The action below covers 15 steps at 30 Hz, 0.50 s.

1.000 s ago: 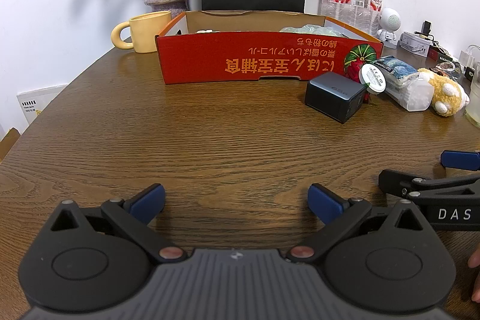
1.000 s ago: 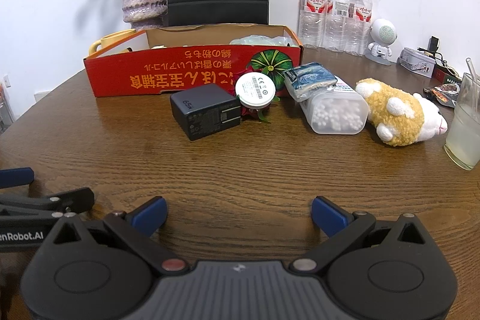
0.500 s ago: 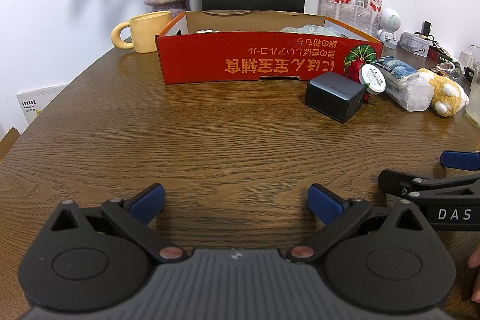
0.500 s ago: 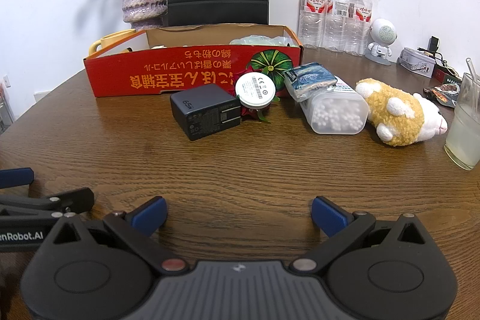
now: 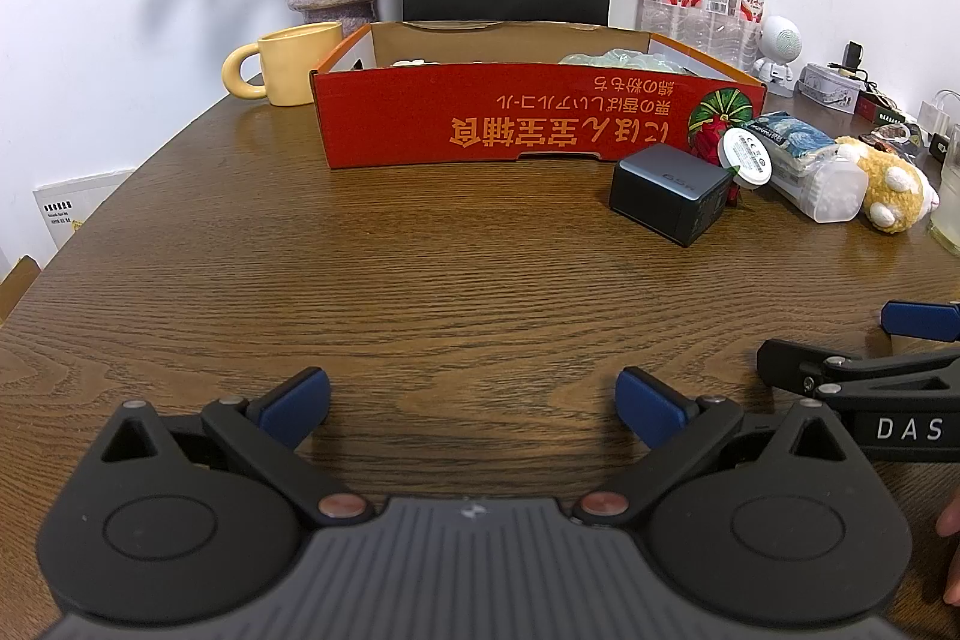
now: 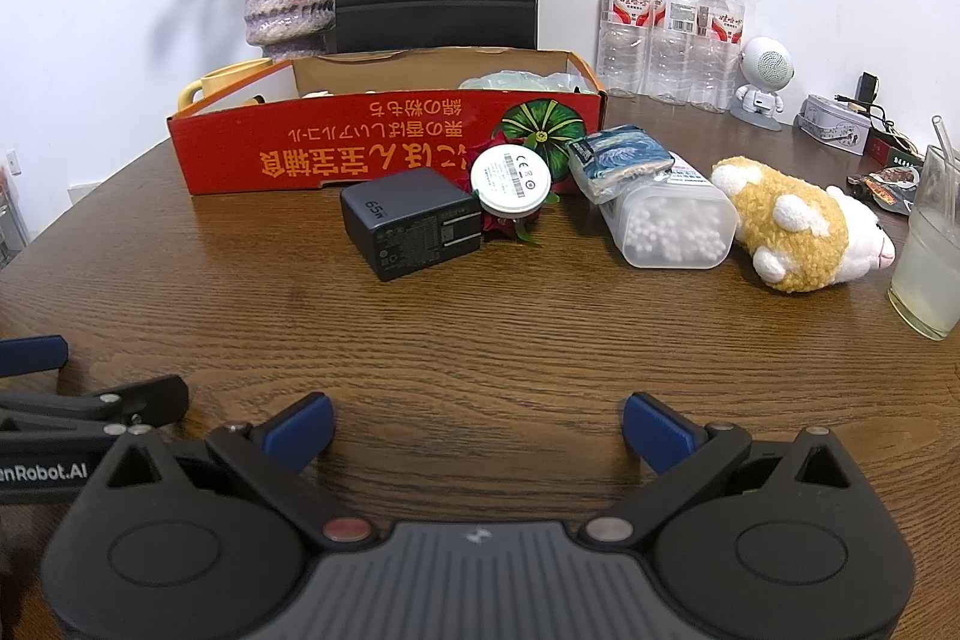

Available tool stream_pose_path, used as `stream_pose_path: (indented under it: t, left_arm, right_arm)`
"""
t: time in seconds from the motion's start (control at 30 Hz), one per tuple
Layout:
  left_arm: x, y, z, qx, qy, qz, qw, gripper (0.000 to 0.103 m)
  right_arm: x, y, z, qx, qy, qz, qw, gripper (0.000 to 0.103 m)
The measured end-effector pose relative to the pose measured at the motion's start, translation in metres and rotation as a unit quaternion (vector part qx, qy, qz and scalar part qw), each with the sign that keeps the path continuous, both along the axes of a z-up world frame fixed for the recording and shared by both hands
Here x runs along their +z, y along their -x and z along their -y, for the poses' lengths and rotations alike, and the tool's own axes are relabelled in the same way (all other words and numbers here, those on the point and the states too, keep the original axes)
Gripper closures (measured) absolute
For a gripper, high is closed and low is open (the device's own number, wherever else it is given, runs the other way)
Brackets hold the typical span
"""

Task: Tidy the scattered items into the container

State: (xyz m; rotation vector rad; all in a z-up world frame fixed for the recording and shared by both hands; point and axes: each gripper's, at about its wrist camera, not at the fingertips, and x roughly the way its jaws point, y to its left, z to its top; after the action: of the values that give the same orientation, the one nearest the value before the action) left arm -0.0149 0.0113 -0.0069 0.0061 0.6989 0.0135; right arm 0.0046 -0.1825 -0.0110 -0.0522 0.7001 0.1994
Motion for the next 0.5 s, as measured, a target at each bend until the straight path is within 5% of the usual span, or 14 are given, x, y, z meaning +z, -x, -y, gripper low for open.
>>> stream_pose_path:
  t: [0.5]
  left_arm:
    - [0.0005, -0.0008, 0.0007, 0.004, 0.000, 0.002, 1.0000, 0.000]
  right_arm:
    - [0.0002, -0.0010, 0.0008, -0.001, 0.000, 0.000, 1.000, 0.000]
